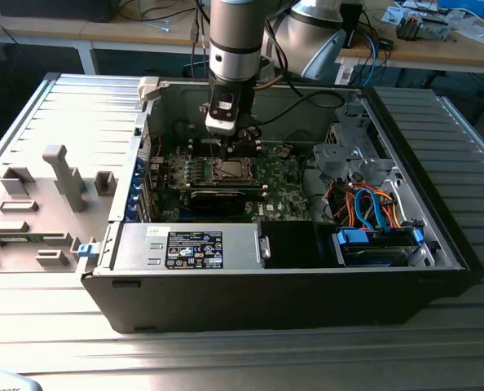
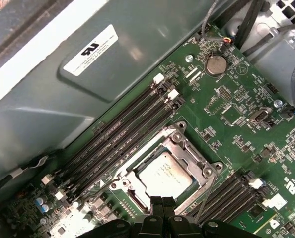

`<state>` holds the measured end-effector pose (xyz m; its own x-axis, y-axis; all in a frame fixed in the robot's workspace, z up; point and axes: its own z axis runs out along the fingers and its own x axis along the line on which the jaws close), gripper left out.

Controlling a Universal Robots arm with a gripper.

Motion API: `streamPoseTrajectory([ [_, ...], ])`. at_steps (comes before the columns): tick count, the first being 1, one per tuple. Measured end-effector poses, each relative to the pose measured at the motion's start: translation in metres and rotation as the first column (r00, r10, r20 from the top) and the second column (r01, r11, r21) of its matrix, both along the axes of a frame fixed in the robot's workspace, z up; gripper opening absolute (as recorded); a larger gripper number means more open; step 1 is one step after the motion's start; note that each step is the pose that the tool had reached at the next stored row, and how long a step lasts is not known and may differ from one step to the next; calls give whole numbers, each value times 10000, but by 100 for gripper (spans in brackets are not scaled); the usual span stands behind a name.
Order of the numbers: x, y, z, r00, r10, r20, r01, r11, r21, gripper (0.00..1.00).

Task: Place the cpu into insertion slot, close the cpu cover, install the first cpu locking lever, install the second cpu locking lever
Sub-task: 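Install the first cpu locking lever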

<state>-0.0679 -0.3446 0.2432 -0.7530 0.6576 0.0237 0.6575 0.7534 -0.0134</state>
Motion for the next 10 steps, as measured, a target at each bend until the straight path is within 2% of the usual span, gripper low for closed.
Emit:
streamPoseTrajectory([
  [10, 0, 0, 0, 9986, 536, 0, -536, 9986, 0, 11],
])
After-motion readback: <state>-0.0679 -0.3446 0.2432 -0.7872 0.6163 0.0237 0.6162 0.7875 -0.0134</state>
